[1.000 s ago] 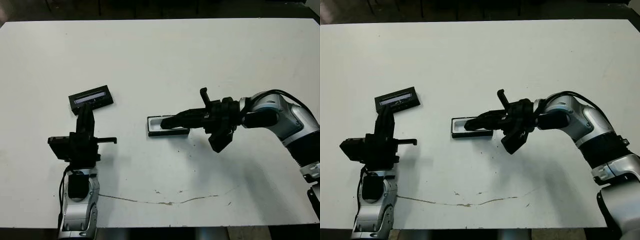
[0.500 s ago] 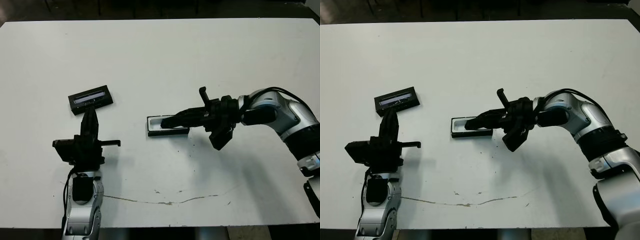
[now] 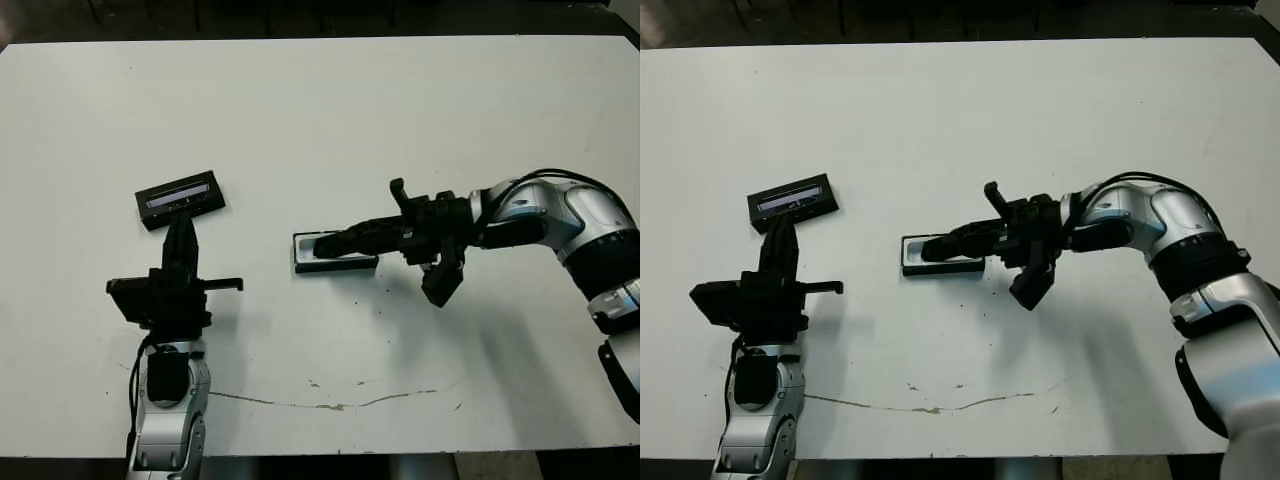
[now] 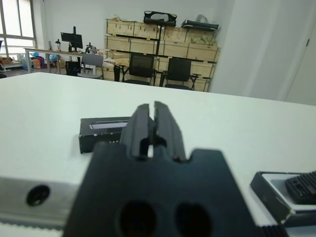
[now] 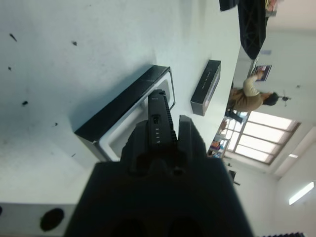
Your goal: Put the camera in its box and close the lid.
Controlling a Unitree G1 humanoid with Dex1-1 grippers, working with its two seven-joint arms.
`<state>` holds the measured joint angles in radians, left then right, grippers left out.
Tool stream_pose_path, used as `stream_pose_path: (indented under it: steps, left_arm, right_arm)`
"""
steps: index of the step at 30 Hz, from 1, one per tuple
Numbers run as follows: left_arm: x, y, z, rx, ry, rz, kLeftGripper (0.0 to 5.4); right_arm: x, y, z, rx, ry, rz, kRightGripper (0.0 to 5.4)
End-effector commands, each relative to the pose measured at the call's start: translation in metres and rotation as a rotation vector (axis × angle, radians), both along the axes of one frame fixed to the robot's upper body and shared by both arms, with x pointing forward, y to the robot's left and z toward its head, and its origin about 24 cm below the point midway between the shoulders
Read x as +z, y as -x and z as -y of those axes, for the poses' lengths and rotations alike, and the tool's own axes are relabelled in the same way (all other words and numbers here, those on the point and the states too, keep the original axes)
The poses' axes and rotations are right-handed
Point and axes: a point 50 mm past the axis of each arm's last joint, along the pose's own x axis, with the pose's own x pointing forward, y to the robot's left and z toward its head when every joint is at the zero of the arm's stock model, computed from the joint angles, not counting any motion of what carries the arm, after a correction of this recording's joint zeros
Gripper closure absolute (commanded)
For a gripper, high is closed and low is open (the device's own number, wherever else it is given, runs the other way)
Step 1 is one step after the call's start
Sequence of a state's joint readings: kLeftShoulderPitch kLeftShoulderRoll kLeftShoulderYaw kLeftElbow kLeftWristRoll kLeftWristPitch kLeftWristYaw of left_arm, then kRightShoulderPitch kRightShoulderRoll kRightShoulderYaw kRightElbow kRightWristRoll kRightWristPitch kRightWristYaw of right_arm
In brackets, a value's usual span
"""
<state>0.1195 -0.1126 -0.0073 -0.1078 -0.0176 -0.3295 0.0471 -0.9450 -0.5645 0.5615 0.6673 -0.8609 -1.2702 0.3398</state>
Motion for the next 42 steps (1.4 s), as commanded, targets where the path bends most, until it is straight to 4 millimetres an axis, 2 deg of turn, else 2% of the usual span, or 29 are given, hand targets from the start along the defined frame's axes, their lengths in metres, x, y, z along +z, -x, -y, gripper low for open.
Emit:
stream_pose_path:
  steps: [1,19,26,28,34,42]
  left_arm:
    - [-0.008,0.004,0.0,0.009,0.008,-0.044,5.4]
    - [-0.013,0.009,0.001,0.027,0.015,-0.054,5.4]
    - [-0.013,0.009,0.002,0.024,0.008,-0.049,5.4]
    - [-0.014,0.01,0.002,0.029,0.009,-0.053,5.4]
    - [-0.015,0.011,0.001,0.032,0.001,-0.055,5.4]
    - [-0.015,0.011,0.001,0.031,0.008,-0.056,5.4]
  right_arm:
    - [-0.01,0.001,-0.003,0.048,0.018,-0.011,5.22]
    - [-0.029,-0.011,-0.013,0.106,-0.046,0.018,5.22]
    - [-0.029,-0.013,-0.011,0.117,-0.057,0.034,5.22]
    - [-0.025,-0.017,-0.01,0.133,-0.019,0.1,5.22]
    - [-0.008,-0.03,-0.004,0.101,0.137,0.231,4.21]
    - [0.01,-0.033,0.005,0.023,0.214,0.227,2.84]
